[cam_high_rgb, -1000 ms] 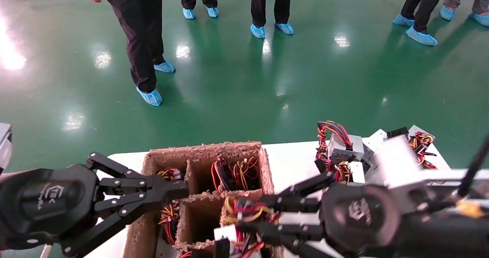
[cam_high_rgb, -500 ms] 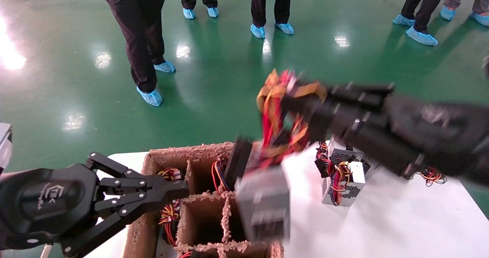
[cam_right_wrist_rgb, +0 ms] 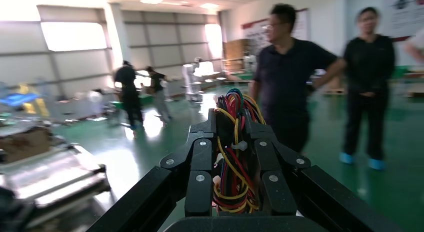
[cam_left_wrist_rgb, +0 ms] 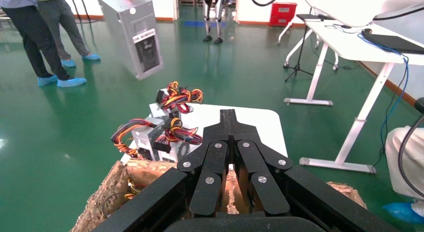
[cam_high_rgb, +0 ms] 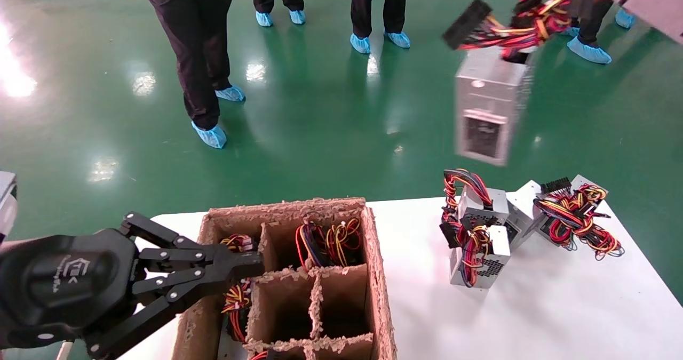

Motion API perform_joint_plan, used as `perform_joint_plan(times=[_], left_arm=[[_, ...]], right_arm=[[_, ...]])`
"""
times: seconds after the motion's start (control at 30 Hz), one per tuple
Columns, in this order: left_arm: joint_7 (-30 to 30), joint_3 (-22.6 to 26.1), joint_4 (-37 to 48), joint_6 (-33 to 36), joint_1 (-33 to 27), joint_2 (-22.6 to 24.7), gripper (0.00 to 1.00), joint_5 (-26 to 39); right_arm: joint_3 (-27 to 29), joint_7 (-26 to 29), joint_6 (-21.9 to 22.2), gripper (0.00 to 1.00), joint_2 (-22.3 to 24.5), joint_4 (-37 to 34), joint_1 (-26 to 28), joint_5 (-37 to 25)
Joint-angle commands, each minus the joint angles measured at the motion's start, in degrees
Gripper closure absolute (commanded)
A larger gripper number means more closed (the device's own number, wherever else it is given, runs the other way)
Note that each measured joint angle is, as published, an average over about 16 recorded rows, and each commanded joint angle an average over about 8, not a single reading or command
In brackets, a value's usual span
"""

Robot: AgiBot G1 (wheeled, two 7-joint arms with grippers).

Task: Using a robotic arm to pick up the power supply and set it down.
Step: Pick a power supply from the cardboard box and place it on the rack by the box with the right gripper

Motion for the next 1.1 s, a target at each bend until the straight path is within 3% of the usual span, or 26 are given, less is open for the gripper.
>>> perform_joint_plan(times=[0.03,0.3,0.7,1.1], left_arm=[[0.0,0.0,0.0,0.0,0.0,0.0,1.0,0.0],[0.0,0.0,0.0,0.0,0.0,0.0,1.0,0.0],[0.0,0.01,0.0,0.0,0.0,0.0,1.0,0.0],[0.0,0.01,0.0,0.0,0.0,0.0,1.0,-0.01]], right_arm=[[0.46,-0.51,1.26,1.0,0.78,-0.69,0.23,-0.51],[2.53,-1.39,5.07,1.0,4.78,-1.89,-5.43,-0.32],[7.79,-3.69,9.05,1.0,9.6,-1.74,-19.69,3.65],[13.92,-6.76,11.67,1.0,11.33,-1.65,-34.75,7.78]])
